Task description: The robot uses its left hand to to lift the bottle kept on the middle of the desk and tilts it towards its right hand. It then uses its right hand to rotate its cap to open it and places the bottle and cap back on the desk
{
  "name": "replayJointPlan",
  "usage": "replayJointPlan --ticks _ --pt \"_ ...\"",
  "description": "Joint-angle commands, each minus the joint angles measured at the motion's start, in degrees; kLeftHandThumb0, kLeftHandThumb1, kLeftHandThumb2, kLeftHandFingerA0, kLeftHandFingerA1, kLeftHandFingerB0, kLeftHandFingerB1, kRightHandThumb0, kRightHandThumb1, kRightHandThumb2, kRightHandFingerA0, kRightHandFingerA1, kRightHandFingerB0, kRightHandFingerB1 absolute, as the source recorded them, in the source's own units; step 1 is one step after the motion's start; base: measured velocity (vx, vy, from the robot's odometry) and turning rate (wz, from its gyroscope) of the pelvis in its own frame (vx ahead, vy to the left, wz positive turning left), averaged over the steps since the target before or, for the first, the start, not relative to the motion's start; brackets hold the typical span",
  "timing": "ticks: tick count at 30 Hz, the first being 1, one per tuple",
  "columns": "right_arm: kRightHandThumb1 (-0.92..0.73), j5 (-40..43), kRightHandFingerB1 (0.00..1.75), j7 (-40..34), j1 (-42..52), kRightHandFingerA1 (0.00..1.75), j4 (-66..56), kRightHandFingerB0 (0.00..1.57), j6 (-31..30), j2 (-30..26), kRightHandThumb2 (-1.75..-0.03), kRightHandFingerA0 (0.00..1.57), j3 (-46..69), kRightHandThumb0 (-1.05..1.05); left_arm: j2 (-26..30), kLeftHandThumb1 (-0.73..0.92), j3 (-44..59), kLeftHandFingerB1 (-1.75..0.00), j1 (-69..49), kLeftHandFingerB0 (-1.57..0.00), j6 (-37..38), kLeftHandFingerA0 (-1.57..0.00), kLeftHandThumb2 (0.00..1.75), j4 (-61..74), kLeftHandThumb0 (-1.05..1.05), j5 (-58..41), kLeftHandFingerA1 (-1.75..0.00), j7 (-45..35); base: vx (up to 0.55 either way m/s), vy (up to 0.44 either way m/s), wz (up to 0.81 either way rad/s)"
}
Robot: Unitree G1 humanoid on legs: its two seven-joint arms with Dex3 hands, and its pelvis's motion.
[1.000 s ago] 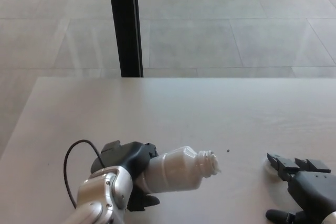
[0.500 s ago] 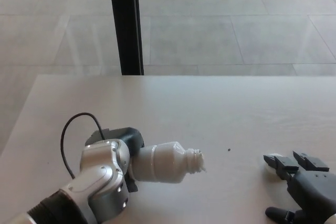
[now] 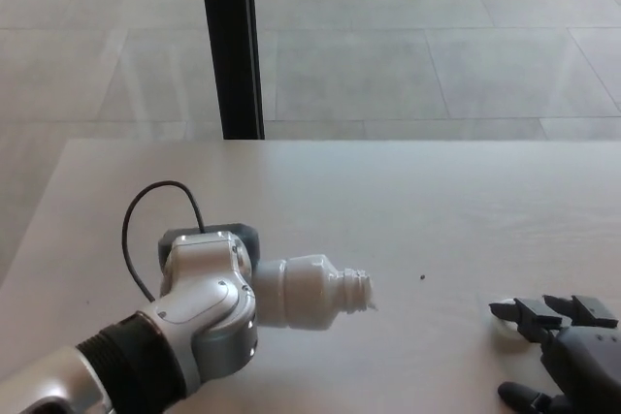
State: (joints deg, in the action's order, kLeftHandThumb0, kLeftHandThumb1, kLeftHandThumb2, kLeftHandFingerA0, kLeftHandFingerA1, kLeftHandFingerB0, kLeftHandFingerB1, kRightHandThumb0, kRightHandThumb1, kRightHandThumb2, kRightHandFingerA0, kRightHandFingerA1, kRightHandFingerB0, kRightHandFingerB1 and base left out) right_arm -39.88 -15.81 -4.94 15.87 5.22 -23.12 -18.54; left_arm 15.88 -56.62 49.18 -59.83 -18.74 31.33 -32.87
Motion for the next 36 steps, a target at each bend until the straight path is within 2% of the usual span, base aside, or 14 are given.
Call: replayJointPlan --ticks 1,2,3,4,6,7,8,9,12,16,20,25,26,36 --pt "-0.47 1.2 0.58 -5.0 1.8 0.65 1.7 0.32 4.2 1.1 -0.82 0.07 1.4 -0.57 0.3 0.73 -3.1 -0.70 -2.8 -0.66 -2.4 -0.79 0.61 -2.6 -0.42 -0.3 -1.09 -6.1 0.00 0.000 0.00" --pt "-0.47 1.4 0.58 -5.4 2.0 0.66 1.7 0.32 4.4 1.2 -0.81 0.07 1.6 -0.56 0.7 0.74 -4.2 -0.62 -2.6 -0.55 -0.5 -0.55 0.62 -3.0 -0.52 -0.1 -0.74 -7.2 0.00 0.000 0.00" --pt "-0.47 1.5 0.58 -5.9 2.1 0.66 1.8 0.32 4.9 1.5 -0.81 0.07 2.0 -0.56 1.2 0.74 -5.8 -0.62 -2.2 -0.55 1.9 -0.55 0.62 -3.5 -0.52 0.2 -0.74 -8.7 0.00 0.000 0.00" --pt "-0.48 1.8 0.59 -6.4 2.3 0.68 2.0 0.33 5.6 1.7 -0.82 0.08 2.3 -0.55 1.2 0.70 -6.4 -0.35 -2.7 -0.15 1.2 -0.17 0.62 -2.1 -0.69 0.6 -0.49 -8.6 0.00 0.000 0.00" --pt "-0.48 1.8 0.59 -6.7 2.3 0.68 2.1 0.33 6.0 1.9 -0.82 0.08 2.6 -0.55 1.3 0.70 -6.7 -0.35 -2.8 -0.15 0.9 -0.17 0.62 -1.5 -0.69 0.8 -0.49 -8.8 0.00 0.000 0.00" --pt "-0.48 1.9 0.59 -6.8 2.4 0.68 2.1 0.34 6.1 2.0 -0.82 0.10 2.8 -0.53 0.3 0.51 -5.1 -0.17 -3.6 0.00 -0.4 0.00 0.89 -1.3 -0.80 0.0 -0.28 -7.7 0.00 0.000 0.00" --pt "-0.48 2.1 0.59 -7.2 2.5 0.69 2.2 0.34 6.4 2.2 -0.82 0.11 3.1 -0.53 -1.6 0.51 -1.6 -0.04 -5.1 0.00 -3.0 0.00 0.86 -0.9 -0.87 -1.5 -0.21 -5.7 0.00 0.000 0.00" --pt "-0.63 2.1 0.53 -7.5 2.5 0.89 2.4 0.39 6.5 2.4 -0.59 0.03 3.4 -0.48 -2.9 0.47 1.6 -0.08 -6.6 0.00 -4.1 0.00 0.85 -0.3 -0.80 -2.2 -0.23 -3.9 0.00 0.000 0.00" --pt "-0.64 2.1 0.52 -7.8 2.3 0.89 2.6 0.39 6.9 2.7 -0.58 0.04 3.9 -0.48 -4.4 0.50 4.9 -0.05 -8.9 0.00 -3.4 0.00 0.87 -0.2 -0.84 -1.4 -0.20 -1.8 0.00 0.000 0.00" --pt "-0.64 3.3 0.53 -10.2 2.4 0.89 3.4 0.42 8.7 3.7 -0.57 0.10 5.5 -0.45 -8.6 0.46 14.7 -0.04 -19.4 0.00 1.6 0.00 0.79 4.7 -0.82 -0.7 -0.22 11.8 0.00 0.000 0.00" --pt "-0.64 3.7 0.53 -11.3 2.2 0.95 3.7 0.44 10.4 4.0 -0.57 0.12 6.1 -0.44 -12.0 0.47 19.1 -0.09 -24.7 0.00 3.2 0.00 0.81 5.8 -0.78 0.6 -0.27 18.6 0.00 0.000 0.00" --pt "-0.65 4.2 0.55 -11.9 2.4 1.03 3.7 0.46 12.0 4.1 -0.57 0.13 6.9 -0.45 -13.8 0.51 22.1 -0.03 -27.1 0.00 4.2 0.00 0.83 4.8 -0.87 1.2 -0.24 20.4 0.00 0.000 0.00" --pt "-0.64 4.1 0.55 -12.1 2.5 1.12 3.8 0.45 12.1 4.1 -0.58 0.11 7.0 -0.45 -13.8 0.53 22.3 -0.05 -27.5 0.00 4.2 0.00 0.84 4.9 -0.87 1.5 -0.25 20.4 0.00 0.000 0.00" --pt "-0.68 3.8 0.54 -13.1 1.8 0.99 4.5 0.47 14.3 5.0 -0.58 0.14 8.0 -0.46 -14.3 0.57 24.1 -0.10 -28.3 0.00 5.1 0.00 0.91 4.2 -0.89 3.4 -0.28 21.4 0.00 0.000 0.00"
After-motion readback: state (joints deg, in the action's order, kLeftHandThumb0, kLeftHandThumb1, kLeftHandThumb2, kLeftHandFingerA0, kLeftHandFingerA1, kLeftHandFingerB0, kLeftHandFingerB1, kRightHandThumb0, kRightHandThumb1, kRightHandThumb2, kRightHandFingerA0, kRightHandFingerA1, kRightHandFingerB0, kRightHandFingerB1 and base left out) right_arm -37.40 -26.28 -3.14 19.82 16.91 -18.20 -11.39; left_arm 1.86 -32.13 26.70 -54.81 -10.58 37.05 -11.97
